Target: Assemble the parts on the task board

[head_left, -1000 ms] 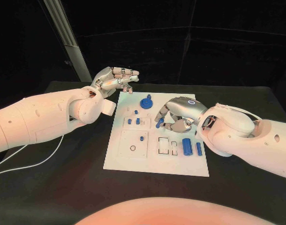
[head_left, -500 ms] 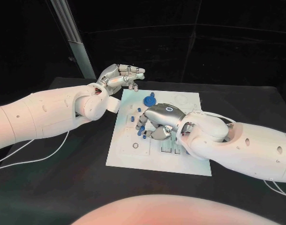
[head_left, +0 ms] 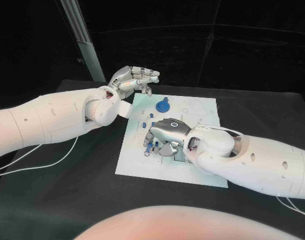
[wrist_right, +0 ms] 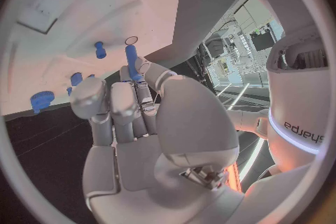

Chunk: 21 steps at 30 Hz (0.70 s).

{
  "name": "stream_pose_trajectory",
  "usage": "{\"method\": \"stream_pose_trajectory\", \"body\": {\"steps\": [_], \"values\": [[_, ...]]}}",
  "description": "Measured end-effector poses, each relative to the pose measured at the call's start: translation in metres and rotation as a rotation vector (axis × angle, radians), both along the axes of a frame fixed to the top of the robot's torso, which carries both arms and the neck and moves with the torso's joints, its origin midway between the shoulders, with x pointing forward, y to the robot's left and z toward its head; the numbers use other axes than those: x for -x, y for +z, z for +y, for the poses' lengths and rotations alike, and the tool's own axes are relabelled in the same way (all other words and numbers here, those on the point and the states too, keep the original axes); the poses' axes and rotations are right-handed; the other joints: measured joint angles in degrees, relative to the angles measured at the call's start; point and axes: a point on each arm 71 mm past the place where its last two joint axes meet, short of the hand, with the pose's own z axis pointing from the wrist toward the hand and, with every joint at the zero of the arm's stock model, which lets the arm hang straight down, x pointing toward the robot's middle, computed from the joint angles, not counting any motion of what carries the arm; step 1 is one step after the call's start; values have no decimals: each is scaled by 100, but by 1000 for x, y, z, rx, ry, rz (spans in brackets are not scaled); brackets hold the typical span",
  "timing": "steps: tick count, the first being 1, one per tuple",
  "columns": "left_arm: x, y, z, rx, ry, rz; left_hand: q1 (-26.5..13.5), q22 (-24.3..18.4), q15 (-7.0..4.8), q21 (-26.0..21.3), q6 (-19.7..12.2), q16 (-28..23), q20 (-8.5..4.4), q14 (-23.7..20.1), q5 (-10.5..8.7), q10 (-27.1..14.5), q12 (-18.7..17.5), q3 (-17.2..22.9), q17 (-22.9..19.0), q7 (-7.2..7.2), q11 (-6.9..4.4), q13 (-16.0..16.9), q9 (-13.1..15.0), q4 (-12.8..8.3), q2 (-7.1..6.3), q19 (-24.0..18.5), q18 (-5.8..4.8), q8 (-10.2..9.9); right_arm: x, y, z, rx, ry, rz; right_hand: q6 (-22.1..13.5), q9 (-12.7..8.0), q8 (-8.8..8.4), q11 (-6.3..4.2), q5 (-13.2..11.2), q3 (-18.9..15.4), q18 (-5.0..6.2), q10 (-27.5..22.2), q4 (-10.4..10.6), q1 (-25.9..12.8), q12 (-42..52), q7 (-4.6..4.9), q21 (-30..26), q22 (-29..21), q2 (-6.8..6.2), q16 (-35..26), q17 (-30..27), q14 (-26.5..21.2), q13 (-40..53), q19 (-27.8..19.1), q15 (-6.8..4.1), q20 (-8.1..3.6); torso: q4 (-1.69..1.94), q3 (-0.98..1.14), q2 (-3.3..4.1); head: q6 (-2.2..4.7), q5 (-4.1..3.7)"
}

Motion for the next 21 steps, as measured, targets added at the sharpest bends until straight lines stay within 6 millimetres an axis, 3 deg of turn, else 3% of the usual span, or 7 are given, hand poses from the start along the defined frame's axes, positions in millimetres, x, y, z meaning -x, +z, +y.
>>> {"method": "stream_pose_trajectory", "body": {"steps": [21], "values": [[0,0,-2,1,-2,0,0,1,0,0,0,0,0,0,0,0,0,0,0,0,0,4,0,0,0,0,0,0,1,-9,6,28,11,6,-21,-5,0,0,-2,15,0,0,17,-46,-21,21,0,-1,-46,0,-1,0,2,0,0,0,0,0,-2,-67,109]]}}
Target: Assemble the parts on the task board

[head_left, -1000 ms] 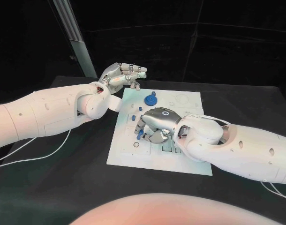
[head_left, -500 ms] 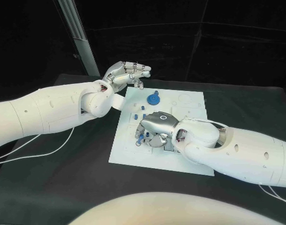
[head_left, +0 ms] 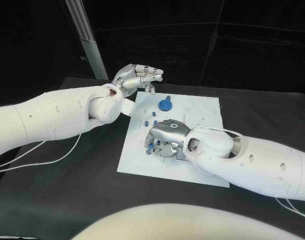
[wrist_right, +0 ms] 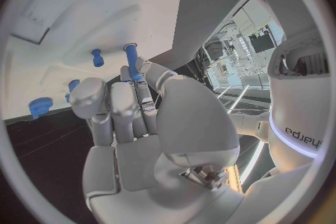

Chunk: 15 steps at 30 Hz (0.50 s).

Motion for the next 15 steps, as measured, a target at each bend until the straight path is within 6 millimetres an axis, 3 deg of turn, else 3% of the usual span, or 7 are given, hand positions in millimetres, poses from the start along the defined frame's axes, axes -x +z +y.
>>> {"method": "stream_pose_trajectory", "body": {"steps": [15], "values": [[0,0,-2,1,-2,0,0,0,0,0,0,0,0,0,0,0,0,0,0,0,0,-1,0,0,0,0,0,0,-3,-6,4,21,0,8,0,0,-29,0,-3,-1,0,0,1,-29,-10,0,0,-6,-29,0,-1,0,-3,0,0,0,0,1,1,-30,8]]}}
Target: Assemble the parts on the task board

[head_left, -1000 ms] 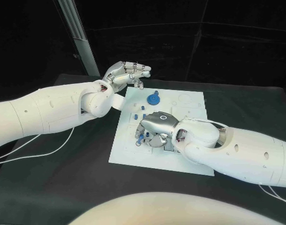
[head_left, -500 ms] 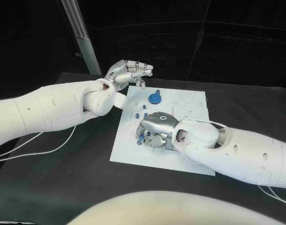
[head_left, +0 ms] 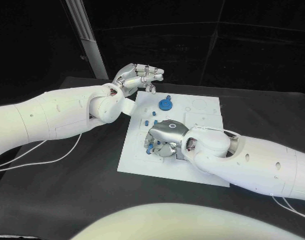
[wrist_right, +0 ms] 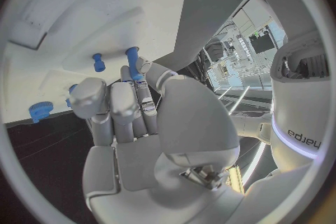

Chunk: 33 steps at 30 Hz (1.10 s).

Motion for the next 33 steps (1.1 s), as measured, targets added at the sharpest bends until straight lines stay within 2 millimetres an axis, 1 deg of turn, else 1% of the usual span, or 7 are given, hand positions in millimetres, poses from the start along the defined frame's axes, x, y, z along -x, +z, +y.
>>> {"method": "stream_pose_trajectory", "body": {"steps": [8,10,12,16,20,26,33], "values": [[0,0,0,0,0,0,0,-5,0,0,0,0,0,0,0,0,0,0,-10,0,0,0,0,0,0,0,0,0,0,-1,2,13,7,-1,-1,-3,-1,0,8,-2,0,0,1,0,-1,0,0,-25,0,0,-24,0,0,0,0,0,-2,-1,0,-21,-3],[0,0,0,0,0,0,0,-5,0,0,0,0,0,0,0,0,0,0,-9,0,0,4,0,0,0,0,0,0,1,-2,2,16,10,-2,-53,-24,-41,0,8,-7,0,0,6,0,-1,45,-30,-111,0,0,-65,0,-1,-38,0,-8,-2,-1,-2,-26,-3],[0,0,0,0,0,0,0,-5,0,0,0,0,0,0,0,0,0,0,-9,0,0,5,0,0,0,0,0,0,1,-2,2,17,12,-3,-205,-56,-125,-54,44,-21,-1,-62,21,-73,-88,91,-143,-282,-72,-61,-158,-2,-19,-145,2,13,-2,-1,-3,-27,-3],[0,0,0,0,0,1,0,-5,0,0,0,0,0,0,0,0,0,0,-9,0,0,4,0,0,0,0,0,0,4,-8,1,27,13,5,-430,-101,-201,88,110,-154,0,-437,162,-352,-266,204,-337,-571,-287,-266,-422,-22,-38,-291,107,106,-2,-2,-3,-27,-3],[0,0,0,-1,0,1,0,-4,0,0,0,0,0,0,0,0,0,0,-9,0,0,4,0,0,0,0,0,0,4,-10,0,28,11,7,-585,-114,-201,152,174,-384,0,-716,237,-501,-331,234,-515,-834,-436,-437,-664,-76,-38,-401,161,154,-2,-2,-4,-27,-3],[0,0,1,-2,1,2,0,-4,0,0,0,0,0,0,0,0,0,0,-9,0,0,4,0,0,0,0,0,0,3,-9,-4,7,1,4,-686,-114,-201,197,229,-683,8,-1019,303,-507,-330,258,-853,-1325,-442,-769,-1106,-228,-28,-618,207,205,-2,-2,-6,-7,-4],[0,0,1,-3,2,4,0,-4,0,0,0,0,0,0,0,0,0,0,-13,0,0,3,0,0,0,0,0,0,2,-4,-10,-63,-21,-10,-856,-114,-200,225,307,-1037,92,-1278,406,-528,-228,264,-993,-1502,-420,-832,-1283,-248,-7,-617,226,204,-5,1,-6,-3,3]]}}
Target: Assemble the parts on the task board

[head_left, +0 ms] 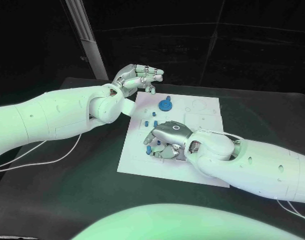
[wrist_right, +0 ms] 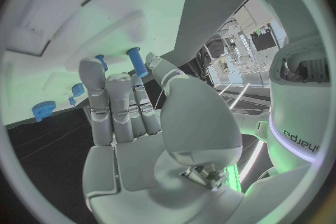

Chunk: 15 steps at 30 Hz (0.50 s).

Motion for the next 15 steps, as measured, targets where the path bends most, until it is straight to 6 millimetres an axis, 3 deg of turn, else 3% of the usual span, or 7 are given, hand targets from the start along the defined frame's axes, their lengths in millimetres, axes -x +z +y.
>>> {"method": "stream_pose_trajectory", "body": {"steps": [11,15], "values": [[-1,-1,1,-2,0,4,0,0,0,0,0,0,0,0,0,0,0,0,-9,0,0,-1,0,0,0,0,0,0,2,15,-27,-146,-61,23,-167,0,0,-9,32,-229,-1,-126,34,114,286,3,-52,-73,114,-34,-102,0,34,0,0,0,-4,2,-8,92,-56],[-1,-1,1,-3,-4,8,0,1,0,0,0,-24,0,0,0,0,0,-32,-29,0,0,-1,0,-1,0,0,0,0,-9,39,-52,-194,-129,49,20,60,108,-93,49,-278,-1,434,83,158,643,-27,5,86,221,121,46,46,113,72,-46,-27,-2,3,-8,143,-88]]}}
